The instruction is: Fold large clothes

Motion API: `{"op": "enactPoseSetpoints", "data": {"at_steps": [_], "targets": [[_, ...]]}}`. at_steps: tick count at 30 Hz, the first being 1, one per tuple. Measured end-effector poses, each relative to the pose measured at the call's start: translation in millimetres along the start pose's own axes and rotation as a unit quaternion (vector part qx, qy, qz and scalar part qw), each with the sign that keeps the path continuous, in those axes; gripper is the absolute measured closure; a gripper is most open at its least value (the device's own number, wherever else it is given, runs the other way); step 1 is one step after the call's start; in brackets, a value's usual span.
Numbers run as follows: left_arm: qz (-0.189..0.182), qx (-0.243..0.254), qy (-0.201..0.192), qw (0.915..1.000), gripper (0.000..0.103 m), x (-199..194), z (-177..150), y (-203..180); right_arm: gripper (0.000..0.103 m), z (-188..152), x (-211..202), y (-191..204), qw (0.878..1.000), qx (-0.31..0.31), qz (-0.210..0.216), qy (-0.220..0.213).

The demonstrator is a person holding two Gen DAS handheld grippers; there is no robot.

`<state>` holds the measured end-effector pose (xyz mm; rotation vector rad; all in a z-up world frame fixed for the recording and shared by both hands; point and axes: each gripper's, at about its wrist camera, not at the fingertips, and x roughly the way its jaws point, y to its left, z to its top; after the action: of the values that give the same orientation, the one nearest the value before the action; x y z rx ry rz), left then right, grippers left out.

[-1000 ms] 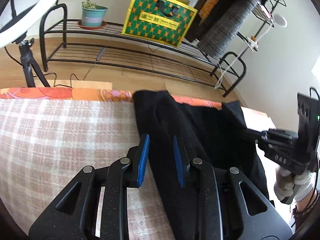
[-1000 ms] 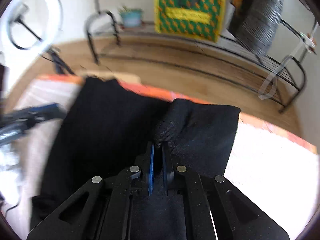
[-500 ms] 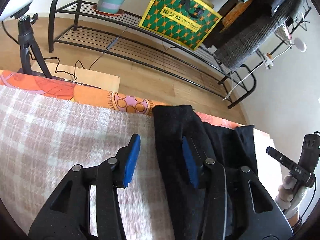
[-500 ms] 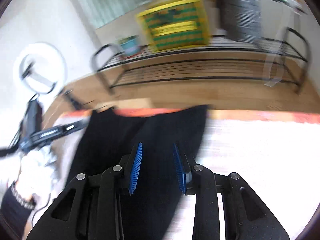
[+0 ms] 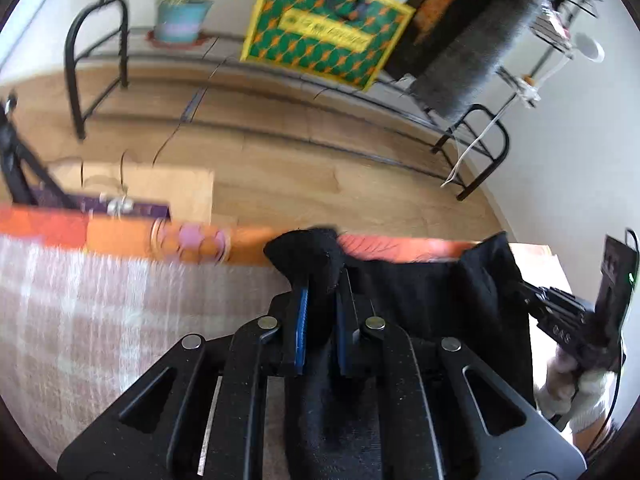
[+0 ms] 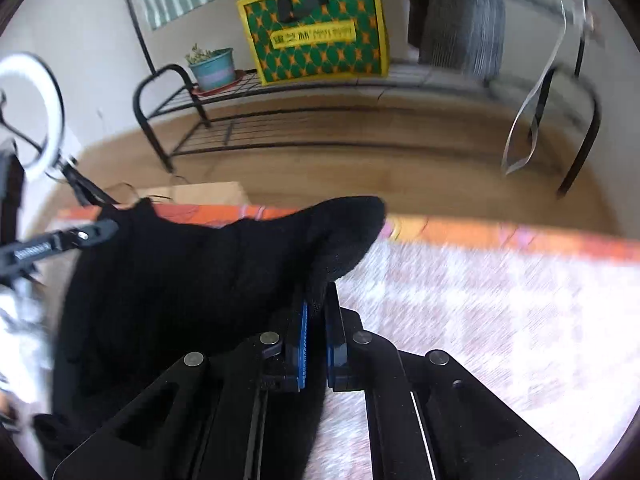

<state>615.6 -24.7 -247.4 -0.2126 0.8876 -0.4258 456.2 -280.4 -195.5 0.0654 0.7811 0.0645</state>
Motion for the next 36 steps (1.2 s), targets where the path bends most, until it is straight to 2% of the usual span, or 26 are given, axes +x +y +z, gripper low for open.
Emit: {"op": "enactPoseSetpoints", "data": {"at_steps": [1, 2, 4, 8, 10, 12, 15, 17, 20, 24, 27, 28, 30, 33, 36], "targets": [[0.011, 0.006, -0.005, 0.9999, 0.091, -1, 1, 0, 0.098, 2, 1, -5, 1.000, 0.006, -0.001, -0.001], [0.014, 0.002, 0.000, 0.9999, 0.078, 1, 2, 3, 0.098, 3, 3, -11, 1.000, 0.015, 0.008, 0.005], [-0.009, -0.030, 0.009, 0.9995, 0.055, 1, 2, 19, 0.098, -1, 6, -14, 1.000, 0.009, 0.011, 0.017], [-0.018, -0.065, -0.005, 0.9977, 0.053, -8, 3, 45, 0.091, -1, 5, -26, 0.999, 0.035, 0.028, 0.017], [-0.023, -0.065, -0.005, 0.9976, 0.053, -11, 3, 51, 0.091, 1, -2, -33, 0.998, 0.061, 0.019, 0.003], [-0.027, -0.069, 0.009, 0.9972, 0.053, -7, 2, 53, 0.088, 3, -15, -29, 0.998, 0.057, 0.025, -0.020], [-0.063, -0.088, 0.040, 0.9933, 0.050, 7, -4, 51, 0.055, 9, -17, -23, 0.999, 0.041, 0.006, -0.020], [-0.036, -0.064, 0.030, 0.9969, 0.049, 9, -2, 40, 0.053, 11, -7, -25, 0.999, 0.050, 0.023, -0.003], [-0.022, -0.055, 0.031, 0.9978, 0.049, 15, 1, 29, 0.054, 10, 11, -29, 0.998, 0.060, 0.011, 0.023], [-0.034, -0.045, 0.036, 0.9978, 0.049, 18, 1, 19, 0.053, 11, 16, -31, 0.996, 0.080, 0.016, 0.021], [-0.054, -0.066, 0.030, 0.9959, 0.049, 13, 2, 27, 0.053, 11, -2, -22, 0.998, 0.056, -0.019, -0.005], [-0.059, -0.079, 0.028, 0.9947, 0.049, 11, 3, 31, 0.053, 12, -11, -18, 0.999, 0.049, -0.014, -0.017], [-0.062, -0.101, 0.015, 0.9929, 0.049, 5, 6, 40, 0.053, 14, -26, -4, 0.998, 0.038, 0.031, -0.027], [-0.061, -0.114, -0.004, 0.9916, 0.049, -10, 11, 52, 0.053, 21, -32, 33, 0.995, 0.014, 0.099, -0.008], [-0.053, -0.113, -0.012, 0.9921, 0.049, -20, 15, 59, 0.056, 23, -19, 73, 0.983, -0.014, 0.178, 0.037]]}}
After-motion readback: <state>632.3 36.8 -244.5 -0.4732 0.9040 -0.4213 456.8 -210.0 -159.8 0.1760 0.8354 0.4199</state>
